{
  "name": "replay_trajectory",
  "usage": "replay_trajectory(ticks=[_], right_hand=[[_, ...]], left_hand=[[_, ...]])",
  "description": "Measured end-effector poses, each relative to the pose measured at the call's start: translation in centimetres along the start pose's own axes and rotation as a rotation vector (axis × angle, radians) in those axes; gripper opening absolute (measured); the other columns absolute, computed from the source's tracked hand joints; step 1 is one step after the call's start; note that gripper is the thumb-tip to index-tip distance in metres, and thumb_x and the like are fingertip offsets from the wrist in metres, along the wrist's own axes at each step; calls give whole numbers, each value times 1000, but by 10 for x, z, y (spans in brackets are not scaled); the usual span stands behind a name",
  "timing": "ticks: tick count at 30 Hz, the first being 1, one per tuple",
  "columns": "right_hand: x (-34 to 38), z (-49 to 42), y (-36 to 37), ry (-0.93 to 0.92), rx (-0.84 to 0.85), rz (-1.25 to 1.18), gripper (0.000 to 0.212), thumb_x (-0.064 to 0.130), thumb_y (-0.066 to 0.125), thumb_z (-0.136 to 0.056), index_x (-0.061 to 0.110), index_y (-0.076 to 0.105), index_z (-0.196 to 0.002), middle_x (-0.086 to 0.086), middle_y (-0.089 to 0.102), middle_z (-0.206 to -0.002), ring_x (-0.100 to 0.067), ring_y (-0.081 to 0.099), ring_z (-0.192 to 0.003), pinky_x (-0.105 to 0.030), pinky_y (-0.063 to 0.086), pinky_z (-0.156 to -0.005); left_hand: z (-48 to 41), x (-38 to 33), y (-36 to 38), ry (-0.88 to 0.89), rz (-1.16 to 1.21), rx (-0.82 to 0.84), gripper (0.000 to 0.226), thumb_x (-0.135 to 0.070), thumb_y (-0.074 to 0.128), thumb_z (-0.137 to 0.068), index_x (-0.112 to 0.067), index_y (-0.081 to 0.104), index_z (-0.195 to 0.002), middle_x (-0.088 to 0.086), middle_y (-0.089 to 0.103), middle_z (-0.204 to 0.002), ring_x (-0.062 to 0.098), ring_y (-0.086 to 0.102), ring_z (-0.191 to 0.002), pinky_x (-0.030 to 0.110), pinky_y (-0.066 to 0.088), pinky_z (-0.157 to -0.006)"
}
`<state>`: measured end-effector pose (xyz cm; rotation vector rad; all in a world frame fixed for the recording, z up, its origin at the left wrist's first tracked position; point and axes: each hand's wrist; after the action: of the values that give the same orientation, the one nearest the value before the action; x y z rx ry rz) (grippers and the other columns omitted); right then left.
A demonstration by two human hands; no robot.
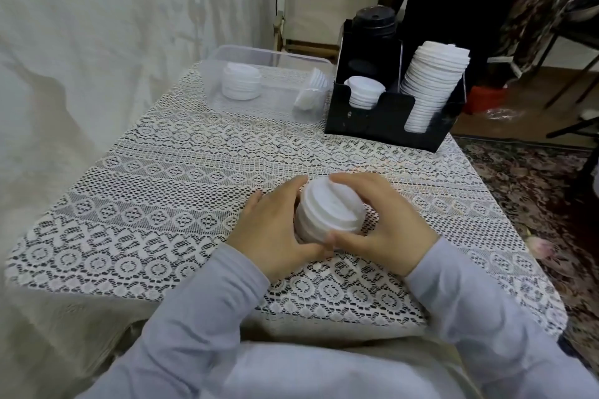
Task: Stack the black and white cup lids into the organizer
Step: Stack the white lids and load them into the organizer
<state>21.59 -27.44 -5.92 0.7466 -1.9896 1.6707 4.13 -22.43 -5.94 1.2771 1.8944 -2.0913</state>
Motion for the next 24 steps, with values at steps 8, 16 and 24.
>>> replay_trajectory(ticks=[8,16,24], right_hand=[[1,-4,7,-6,87,55,68,35,78,-72,37,48,-133,7,43,-139,-14,37,-128,-40,29,-111],[-11,-2,9,-16,112,15,69,32,80,-70,44,42,-127,4,42,-140,-17,37,-130,-41,31,-112],[-12,2,12,-36,165,65,68,55,60,-69,43,34,-131,9,32,-143,-18,31,-135,-39,26,-114]], left_hand=[[0,2,1,37,-18,-12,110,-56,77,-60,-29,15,-147,-10,40,-143,8,31,-128,36,17,-114],[-1,9,6,67,-71,-26,99,-60,70,-69,-28,17,-146,-9,38,-142,9,30,-130,39,17,-115],[2,11,6,202,-19,-52,72,-39,56,-77,-22,32,-142,-3,35,-138,11,32,-126,30,25,-112]])
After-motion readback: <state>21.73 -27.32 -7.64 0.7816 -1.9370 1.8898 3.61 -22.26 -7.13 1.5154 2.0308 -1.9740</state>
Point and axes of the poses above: each hand's wrist, its own z-axis away from the middle knuckle, its own y-axis out of the palm, x = y × z
